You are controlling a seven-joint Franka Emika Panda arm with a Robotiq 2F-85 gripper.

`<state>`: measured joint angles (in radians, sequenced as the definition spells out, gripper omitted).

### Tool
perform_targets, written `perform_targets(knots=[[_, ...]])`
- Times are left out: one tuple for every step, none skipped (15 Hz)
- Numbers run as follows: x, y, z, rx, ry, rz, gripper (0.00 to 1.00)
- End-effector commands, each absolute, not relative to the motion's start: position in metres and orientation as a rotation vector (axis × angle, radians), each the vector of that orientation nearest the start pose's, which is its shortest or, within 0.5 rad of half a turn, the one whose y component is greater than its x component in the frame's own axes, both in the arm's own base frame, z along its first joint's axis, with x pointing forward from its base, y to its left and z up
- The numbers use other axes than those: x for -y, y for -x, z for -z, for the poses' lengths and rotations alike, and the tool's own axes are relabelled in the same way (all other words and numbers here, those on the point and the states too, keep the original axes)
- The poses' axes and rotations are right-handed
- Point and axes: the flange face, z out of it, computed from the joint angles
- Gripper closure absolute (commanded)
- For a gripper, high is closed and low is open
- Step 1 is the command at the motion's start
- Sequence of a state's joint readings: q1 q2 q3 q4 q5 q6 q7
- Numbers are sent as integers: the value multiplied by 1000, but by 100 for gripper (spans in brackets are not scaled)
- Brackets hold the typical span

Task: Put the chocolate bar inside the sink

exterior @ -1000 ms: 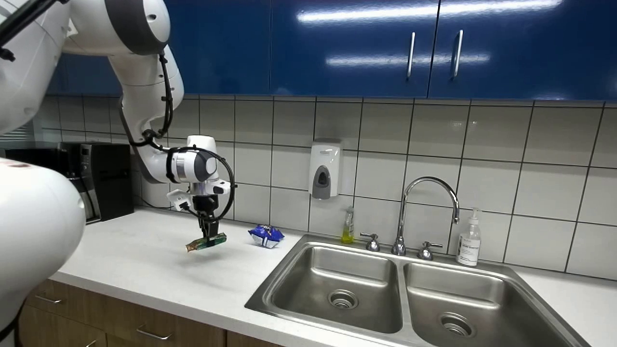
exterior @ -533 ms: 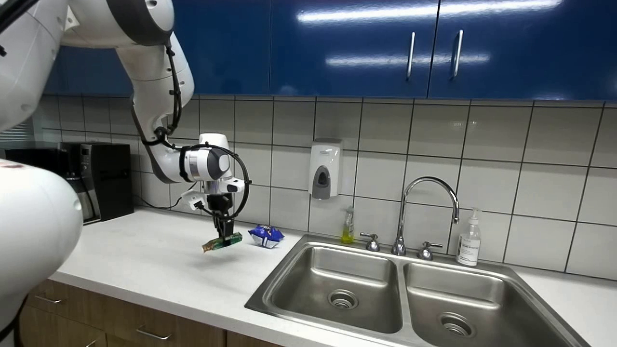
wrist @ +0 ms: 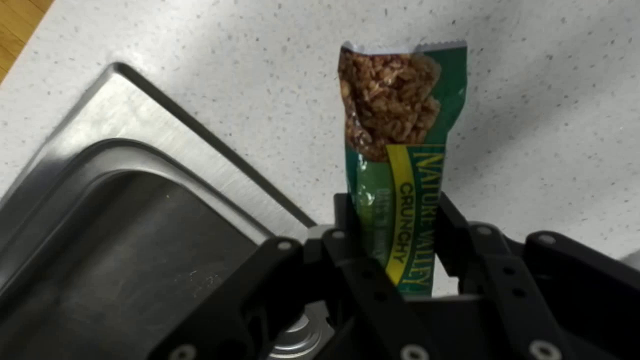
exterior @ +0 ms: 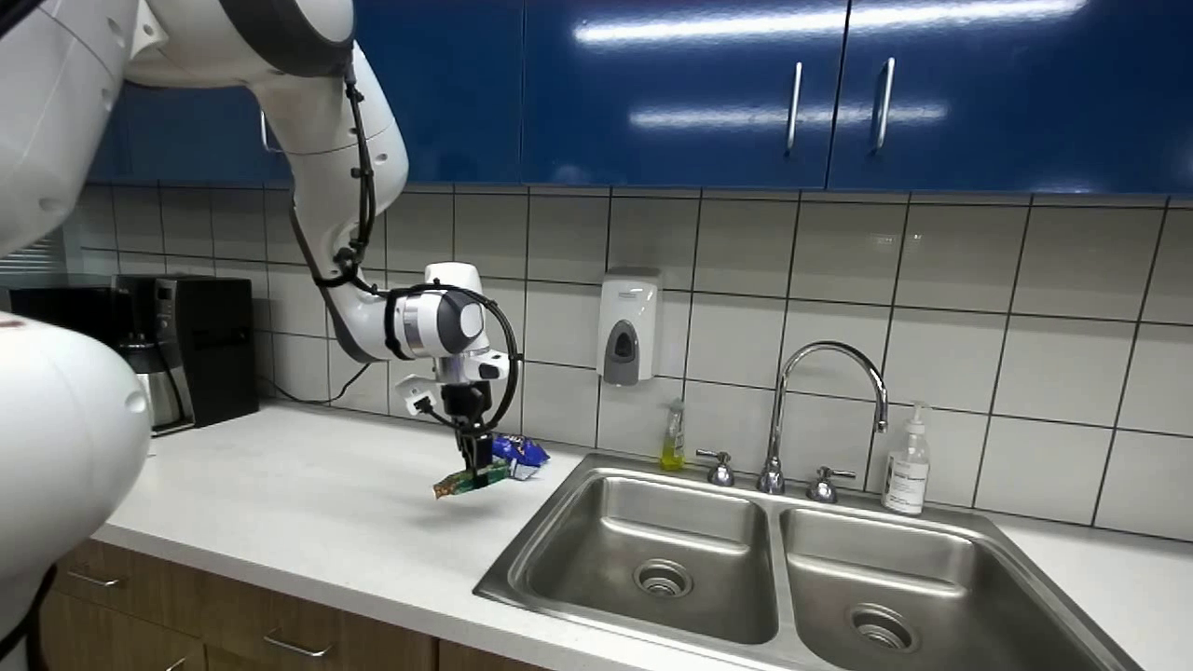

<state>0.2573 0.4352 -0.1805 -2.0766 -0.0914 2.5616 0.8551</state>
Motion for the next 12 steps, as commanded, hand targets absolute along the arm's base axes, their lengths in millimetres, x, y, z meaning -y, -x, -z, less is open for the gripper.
perform_targets(knots=[[-23, -584, -233, -1098, 3024, 208, 84], [-17, -584, -232, -1087, 3026, 217, 84], [-10, -583, -232, -1068, 3024, 226, 84], [-4, -583, -231, -1055, 3029, 236, 84], [2, -583, -230, -1013, 3031, 244, 84], [7, -582, -229, -980, 3038, 256, 84], [15, -582, -228, -962, 3046, 267, 84], [23, -582, -227, -943, 3054, 277, 84], [31, -583, -226, -931, 3060, 283, 84], [39, -583, -225, -918, 3065, 289, 84], [46, -582, -225, -905, 3064, 292, 84], [54, -583, -225, -892, 3068, 300, 84]])
